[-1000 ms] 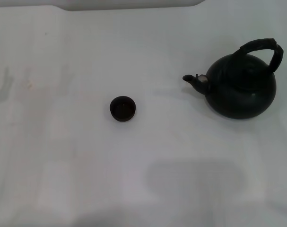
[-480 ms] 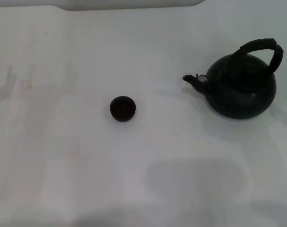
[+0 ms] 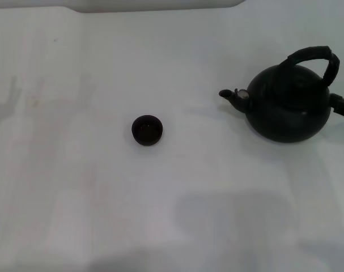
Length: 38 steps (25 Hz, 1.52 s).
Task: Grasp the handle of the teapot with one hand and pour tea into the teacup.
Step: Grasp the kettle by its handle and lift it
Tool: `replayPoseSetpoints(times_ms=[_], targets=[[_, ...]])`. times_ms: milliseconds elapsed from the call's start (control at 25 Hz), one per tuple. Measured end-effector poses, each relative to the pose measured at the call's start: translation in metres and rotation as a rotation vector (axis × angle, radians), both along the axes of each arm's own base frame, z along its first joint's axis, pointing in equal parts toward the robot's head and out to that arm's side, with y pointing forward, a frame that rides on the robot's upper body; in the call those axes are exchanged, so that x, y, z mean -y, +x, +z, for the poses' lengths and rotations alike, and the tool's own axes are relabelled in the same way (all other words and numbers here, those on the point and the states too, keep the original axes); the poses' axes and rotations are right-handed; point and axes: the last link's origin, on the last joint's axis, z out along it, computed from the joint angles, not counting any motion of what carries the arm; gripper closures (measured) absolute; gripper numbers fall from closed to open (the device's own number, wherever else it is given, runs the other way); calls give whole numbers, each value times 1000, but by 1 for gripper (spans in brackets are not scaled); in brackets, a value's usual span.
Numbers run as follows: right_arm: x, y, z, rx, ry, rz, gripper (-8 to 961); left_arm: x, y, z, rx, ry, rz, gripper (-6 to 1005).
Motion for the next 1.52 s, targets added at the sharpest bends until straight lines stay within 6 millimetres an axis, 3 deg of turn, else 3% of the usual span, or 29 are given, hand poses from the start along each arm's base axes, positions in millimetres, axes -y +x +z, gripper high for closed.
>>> replayPoseSetpoints(times_ms=[1080,1520], targets=[[-37,-14,-24,-39,62,43,207,-1,-5,5,-15,10,16,109],[-40,-12,-26,-24,67,41,222,0,-5,6,-18,14,16,108]])
